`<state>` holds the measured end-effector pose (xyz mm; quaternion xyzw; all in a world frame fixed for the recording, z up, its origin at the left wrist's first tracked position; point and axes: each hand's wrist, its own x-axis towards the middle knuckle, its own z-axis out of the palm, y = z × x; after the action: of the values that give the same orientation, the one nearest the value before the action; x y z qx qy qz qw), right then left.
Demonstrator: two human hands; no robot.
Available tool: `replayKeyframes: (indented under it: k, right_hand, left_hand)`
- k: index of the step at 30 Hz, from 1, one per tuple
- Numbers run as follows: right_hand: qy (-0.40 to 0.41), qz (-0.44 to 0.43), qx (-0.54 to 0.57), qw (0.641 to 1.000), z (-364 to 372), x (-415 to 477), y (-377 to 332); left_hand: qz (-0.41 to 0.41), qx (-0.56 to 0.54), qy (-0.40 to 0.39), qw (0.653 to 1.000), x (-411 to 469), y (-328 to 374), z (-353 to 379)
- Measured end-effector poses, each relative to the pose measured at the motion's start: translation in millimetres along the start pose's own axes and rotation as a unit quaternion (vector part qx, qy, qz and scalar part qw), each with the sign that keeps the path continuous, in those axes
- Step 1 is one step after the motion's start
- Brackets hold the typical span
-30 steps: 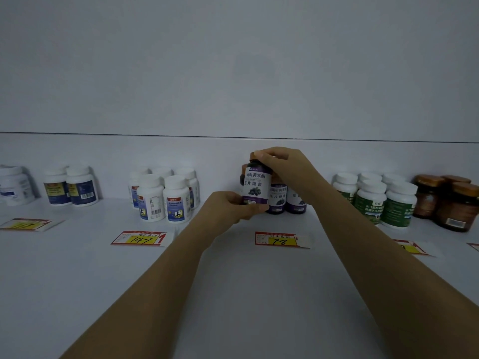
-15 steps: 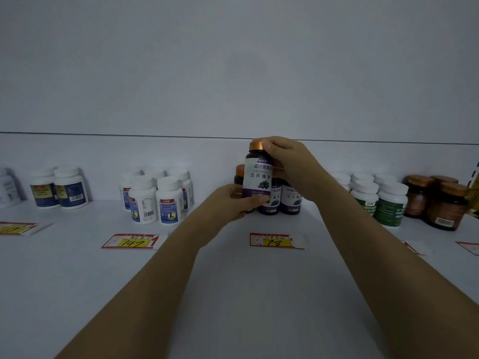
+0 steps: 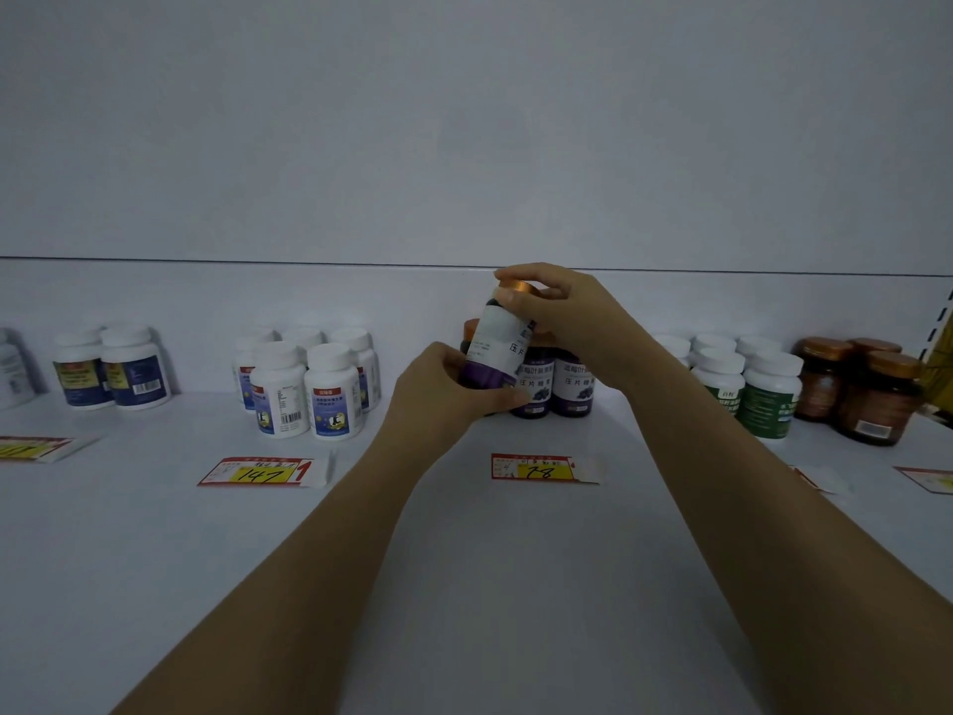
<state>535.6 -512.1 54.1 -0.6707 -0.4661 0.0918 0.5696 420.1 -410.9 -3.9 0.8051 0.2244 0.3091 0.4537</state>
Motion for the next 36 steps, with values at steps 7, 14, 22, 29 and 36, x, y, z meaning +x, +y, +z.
replayKeyframes:
  k: [7, 14, 22, 29, 36]
  right_hand:
    - [0.013, 0.042, -0.145, 0.989, 2.0, 4.5, -8.6]
    - [-0.047, 0.059, -0.251, 0.965, -9.1, 5.4, -42.6]
    - [-0.034, -0.01, -0.429, 0.902, -15.6, -2.5, -73.3]
    - [-0.041, 0.009, -0.433, 0.9, -5.0, -17.9, -73.4]
    - [-0.046, 0.04, -0.419, 0.906, -2.6, -29.5, -65.1]
  left_hand:
    - [0.048, 0.111, 0.036, 0.992, -9.5, -0.1, 8.7]
    - [0.086, 0.245, 0.055, 0.964, -5.9, 6.2, 7.2]
    - [0.072, 0.525, -0.009, 0.848, -6.7, 24.3, -7.5]
    - [0.042, 0.518, -0.049, 0.853, -18.7, 28.5, 0.1]
    - [0.023, 0.505, -0.047, 0.862, -29.8, 24.6, 1.0]
